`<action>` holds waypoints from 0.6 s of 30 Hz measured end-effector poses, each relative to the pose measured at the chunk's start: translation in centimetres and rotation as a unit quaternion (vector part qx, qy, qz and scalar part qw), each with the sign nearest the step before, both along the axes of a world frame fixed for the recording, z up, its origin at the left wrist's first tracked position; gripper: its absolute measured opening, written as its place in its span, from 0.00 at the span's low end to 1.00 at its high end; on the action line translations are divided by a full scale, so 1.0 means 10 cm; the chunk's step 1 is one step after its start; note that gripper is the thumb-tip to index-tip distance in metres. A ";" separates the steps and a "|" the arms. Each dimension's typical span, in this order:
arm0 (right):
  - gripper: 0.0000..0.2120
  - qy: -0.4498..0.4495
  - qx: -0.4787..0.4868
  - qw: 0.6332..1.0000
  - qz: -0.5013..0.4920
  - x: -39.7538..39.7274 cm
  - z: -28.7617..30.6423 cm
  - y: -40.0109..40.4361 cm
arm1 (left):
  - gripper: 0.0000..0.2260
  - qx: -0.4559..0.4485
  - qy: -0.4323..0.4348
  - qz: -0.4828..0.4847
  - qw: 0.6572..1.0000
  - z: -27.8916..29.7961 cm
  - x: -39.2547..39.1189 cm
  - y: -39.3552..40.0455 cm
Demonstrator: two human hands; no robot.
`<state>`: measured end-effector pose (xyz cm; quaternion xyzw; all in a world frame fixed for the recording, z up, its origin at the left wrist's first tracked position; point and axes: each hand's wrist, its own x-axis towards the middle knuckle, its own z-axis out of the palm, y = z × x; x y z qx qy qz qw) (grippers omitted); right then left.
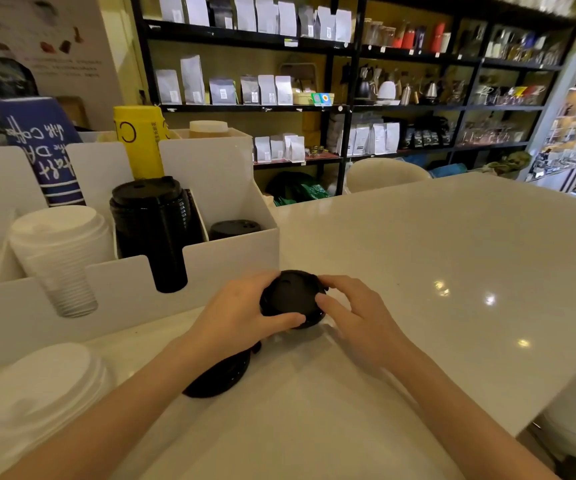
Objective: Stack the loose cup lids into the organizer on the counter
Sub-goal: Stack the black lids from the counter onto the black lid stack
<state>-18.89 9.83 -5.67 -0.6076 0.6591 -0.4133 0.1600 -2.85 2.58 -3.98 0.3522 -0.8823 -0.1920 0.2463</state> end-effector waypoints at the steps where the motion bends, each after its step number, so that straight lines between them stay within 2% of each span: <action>1: 0.15 0.003 -0.013 1.000 -0.002 0.01 0.03 -0.02 | 0.27 -0.008 0.017 0.007 1.000 0.03 0.00 0.00; 10: 0.14 0.006 -0.152 0.988 0.025 0.21 0.62 -0.31 | 0.28 -0.105 0.182 0.057 0.976 0.51 0.24 -0.03; 18: 0.17 -0.048 -0.198 0.974 0.098 0.63 0.99 -0.79 | 0.25 -0.131 0.263 0.132 0.947 0.84 0.61 -0.31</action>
